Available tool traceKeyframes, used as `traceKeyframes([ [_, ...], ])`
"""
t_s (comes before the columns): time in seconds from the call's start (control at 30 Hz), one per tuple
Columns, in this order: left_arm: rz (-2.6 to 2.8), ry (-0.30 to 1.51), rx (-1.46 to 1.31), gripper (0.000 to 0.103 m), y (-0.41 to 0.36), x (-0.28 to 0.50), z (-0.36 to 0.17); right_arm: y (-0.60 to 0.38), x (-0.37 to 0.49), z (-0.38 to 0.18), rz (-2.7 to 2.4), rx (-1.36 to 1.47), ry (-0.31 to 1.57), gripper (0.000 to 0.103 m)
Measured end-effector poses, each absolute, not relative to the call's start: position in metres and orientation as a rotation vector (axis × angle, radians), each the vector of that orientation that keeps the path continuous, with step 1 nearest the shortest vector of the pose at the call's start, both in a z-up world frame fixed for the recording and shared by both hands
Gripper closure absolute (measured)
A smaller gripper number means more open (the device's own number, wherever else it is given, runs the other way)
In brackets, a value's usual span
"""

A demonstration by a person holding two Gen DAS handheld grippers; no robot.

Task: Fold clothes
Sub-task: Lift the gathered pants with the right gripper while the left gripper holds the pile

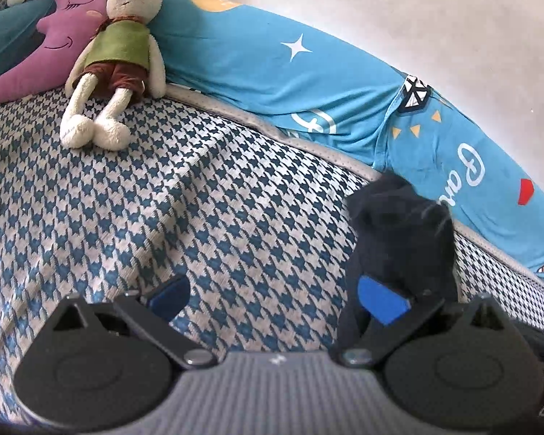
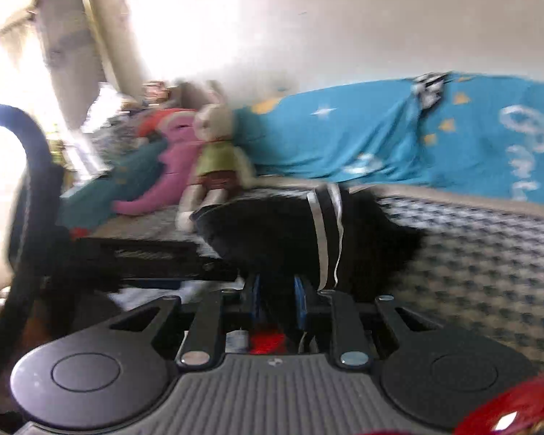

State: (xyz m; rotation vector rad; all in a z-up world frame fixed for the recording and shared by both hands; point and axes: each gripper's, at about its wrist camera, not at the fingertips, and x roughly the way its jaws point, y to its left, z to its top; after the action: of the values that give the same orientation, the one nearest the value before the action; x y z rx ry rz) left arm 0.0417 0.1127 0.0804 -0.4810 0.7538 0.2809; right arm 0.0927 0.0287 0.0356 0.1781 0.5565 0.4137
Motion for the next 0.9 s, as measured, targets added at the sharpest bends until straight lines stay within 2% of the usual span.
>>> traceKeyframes([
  [0.27, 0.291, 0.784, -0.454, 0.000, 0.100, 0.056, 0.070, -0.014, 0.092, 0.035, 0.168, 0.287, 0.545, 0.062],
  [0.4, 0.285, 0.804, -0.444, 0.000, 0.091, 0.065, 0.064, -0.029, 0.089, 0.037, 0.153, 0.307, 0.569, 0.058],
  [0.53, 0.279, 0.834, -0.448, 0.000, 0.085, 0.074, 0.055, -0.034, 0.087, 0.033, 0.163, 0.302, 0.618, 0.052],
  [0.67, 0.256, 0.852, -0.449, 0.000, 0.078, 0.082, 0.049, -0.034, 0.086, 0.024, 0.186, 0.285, 0.679, 0.039],
  [0.9, 0.242, 0.912, -0.419, 0.000, 0.063, 0.091, 0.036, -0.029, 0.091, -0.004, 0.172, 0.241, 0.821, 0.029],
])
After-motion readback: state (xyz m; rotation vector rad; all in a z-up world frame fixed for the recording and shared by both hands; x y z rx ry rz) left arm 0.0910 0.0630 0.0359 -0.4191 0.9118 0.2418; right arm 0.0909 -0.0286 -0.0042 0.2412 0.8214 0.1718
